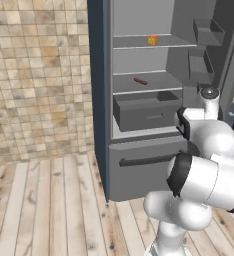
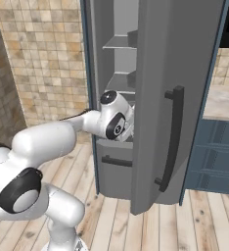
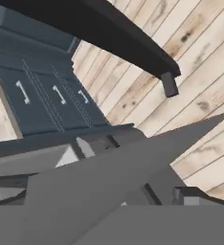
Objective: Retrieve the sausage and cheese from the fridge and place them on the cutting board on the counter.
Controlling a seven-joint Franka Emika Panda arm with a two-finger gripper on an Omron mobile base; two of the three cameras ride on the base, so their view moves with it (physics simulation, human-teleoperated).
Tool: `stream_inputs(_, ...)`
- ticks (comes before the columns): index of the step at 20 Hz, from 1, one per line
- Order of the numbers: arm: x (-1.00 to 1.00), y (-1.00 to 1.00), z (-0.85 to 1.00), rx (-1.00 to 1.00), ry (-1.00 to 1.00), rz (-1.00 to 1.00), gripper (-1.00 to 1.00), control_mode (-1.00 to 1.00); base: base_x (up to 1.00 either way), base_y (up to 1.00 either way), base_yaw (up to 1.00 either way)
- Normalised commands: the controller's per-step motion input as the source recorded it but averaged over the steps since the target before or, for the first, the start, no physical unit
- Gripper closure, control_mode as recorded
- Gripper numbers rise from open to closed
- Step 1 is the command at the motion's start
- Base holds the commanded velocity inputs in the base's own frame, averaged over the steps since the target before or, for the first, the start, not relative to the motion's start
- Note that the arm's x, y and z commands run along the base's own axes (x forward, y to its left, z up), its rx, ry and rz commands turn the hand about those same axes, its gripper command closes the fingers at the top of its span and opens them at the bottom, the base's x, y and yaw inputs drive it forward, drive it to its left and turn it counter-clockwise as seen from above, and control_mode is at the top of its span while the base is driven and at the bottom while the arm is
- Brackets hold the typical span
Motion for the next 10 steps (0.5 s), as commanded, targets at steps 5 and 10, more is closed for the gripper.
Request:
stream_inputs(5, -0.08, -0.66, 0.02, 0.07, 0.00, -0.19, -1.00, -1.00, 0.00, 0.00, 0.00)
stream_inputs(10, 0.00, -0.44, 0.04, 0.07, 0.00, -0.13, -1.00, -1.00, 0.00, 0.00, 0.00)
